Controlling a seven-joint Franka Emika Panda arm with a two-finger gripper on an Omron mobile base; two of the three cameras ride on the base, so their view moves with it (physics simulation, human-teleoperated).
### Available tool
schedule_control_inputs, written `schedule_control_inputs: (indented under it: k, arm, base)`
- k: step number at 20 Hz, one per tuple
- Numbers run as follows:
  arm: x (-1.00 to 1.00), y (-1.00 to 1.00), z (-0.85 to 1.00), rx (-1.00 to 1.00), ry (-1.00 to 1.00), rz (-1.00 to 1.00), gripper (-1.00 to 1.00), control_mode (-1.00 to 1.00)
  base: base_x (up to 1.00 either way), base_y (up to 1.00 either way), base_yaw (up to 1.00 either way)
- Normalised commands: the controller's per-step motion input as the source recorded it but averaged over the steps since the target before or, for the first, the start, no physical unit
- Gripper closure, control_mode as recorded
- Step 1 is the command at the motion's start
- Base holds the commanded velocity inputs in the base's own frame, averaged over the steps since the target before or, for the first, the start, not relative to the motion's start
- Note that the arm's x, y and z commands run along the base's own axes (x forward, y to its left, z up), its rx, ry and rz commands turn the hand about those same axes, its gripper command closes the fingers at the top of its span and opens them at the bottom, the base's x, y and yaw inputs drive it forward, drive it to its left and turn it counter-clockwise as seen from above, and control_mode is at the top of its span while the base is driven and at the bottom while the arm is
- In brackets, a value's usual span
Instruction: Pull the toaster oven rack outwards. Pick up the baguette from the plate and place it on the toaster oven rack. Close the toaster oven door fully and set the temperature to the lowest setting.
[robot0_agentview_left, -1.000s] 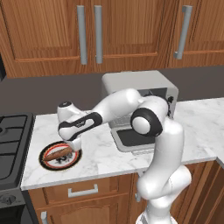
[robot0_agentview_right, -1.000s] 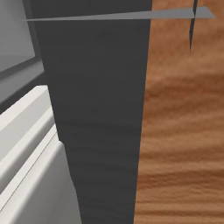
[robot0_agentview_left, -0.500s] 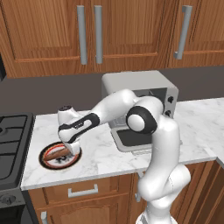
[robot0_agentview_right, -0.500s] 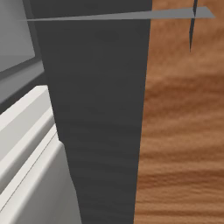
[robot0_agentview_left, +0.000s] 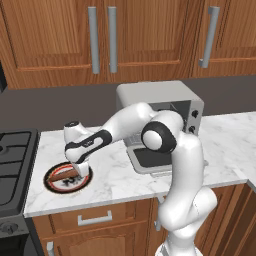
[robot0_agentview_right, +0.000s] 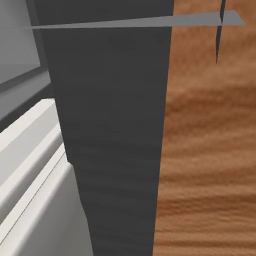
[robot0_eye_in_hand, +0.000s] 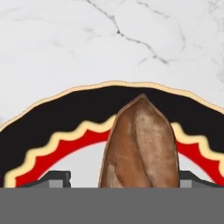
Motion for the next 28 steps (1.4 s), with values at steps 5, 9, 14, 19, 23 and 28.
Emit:
schedule_control_inputs:
  k: [5,9,14,19,23,28]
  arm:
    - [0.0,0.04,0.0,0.0,0.0,0.0,1.0,-1.0]
    - [0.0,0.0,0.0,0.0,0.0,0.0,1.0,-1.0]
    - [0.0,0.0,0.0,0.0,0.0,0.0,1.0,-1.0]
    - [-0.02,0.0,0.39,0.0,0.0,0.0,1.0,-1.0]
    - [-0.04,0.0,0.76,0.05,0.0,0.0,1.0,-1.0]
    - [-0.12,-0.09,0.77,0.06,0.0,0.0,1.0,-1.0]
  base:
    - [0.0,0.0,0.0]
    - [0.0,0.0,0.0]
    - [0.0,0.0,0.0]
    - [0.0,0.0,0.0]
    - [0.0,0.0,0.0]
    - [0.0,0.0,0.0]
